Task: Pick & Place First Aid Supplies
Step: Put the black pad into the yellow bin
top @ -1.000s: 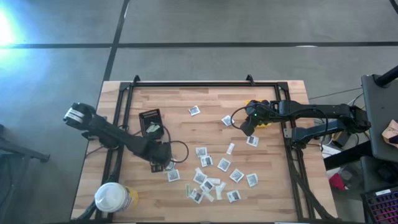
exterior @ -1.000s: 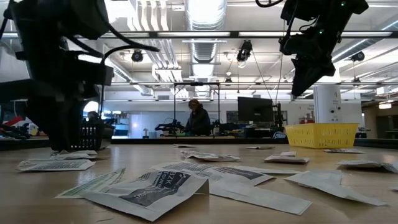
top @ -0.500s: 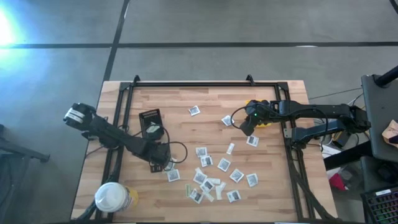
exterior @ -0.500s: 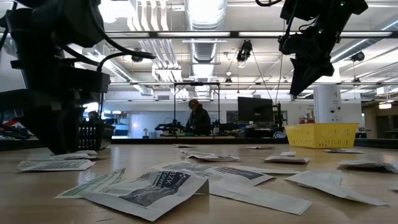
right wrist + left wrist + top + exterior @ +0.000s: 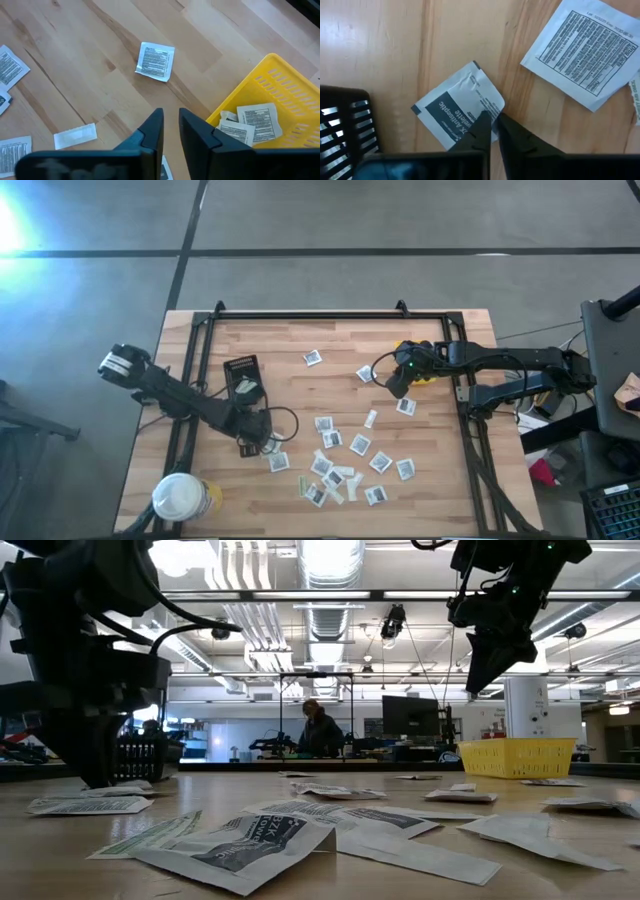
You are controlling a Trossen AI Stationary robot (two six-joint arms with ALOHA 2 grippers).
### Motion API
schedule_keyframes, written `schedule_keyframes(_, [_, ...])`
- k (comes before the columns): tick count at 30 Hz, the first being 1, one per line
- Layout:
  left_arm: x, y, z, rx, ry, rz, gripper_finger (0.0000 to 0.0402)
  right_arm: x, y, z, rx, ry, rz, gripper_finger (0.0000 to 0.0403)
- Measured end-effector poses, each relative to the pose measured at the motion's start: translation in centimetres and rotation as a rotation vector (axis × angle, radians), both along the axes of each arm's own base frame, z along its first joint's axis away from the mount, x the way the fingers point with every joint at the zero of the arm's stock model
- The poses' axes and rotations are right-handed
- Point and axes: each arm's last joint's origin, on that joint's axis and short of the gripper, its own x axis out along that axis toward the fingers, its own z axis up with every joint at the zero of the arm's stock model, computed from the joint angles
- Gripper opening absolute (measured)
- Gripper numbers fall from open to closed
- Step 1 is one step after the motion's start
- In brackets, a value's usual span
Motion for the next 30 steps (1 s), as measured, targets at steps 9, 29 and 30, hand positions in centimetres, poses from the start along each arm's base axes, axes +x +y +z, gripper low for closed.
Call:
schedule_keyframes(9, [0.5,-0.3,1.3,-0.039,-0.042,-0.005,0.0000,0.0,0.0,0.0,0.000,-0.002,-0.002,0.0052])
schedule_keyframes(29, [1.5,-0.7,8.7,-0.185,-0.574,-0.143,0.0000,1.5,3.7,0.5,-0.031,-0.104,0.248,0.0052])
schedule_keyframes(30, [1.6,-0.7,9.0,-0.184,-0.601,-0.155,0.0000,1.6,4.1,0.5,-0.041,-0.119,0.279,0.0052])
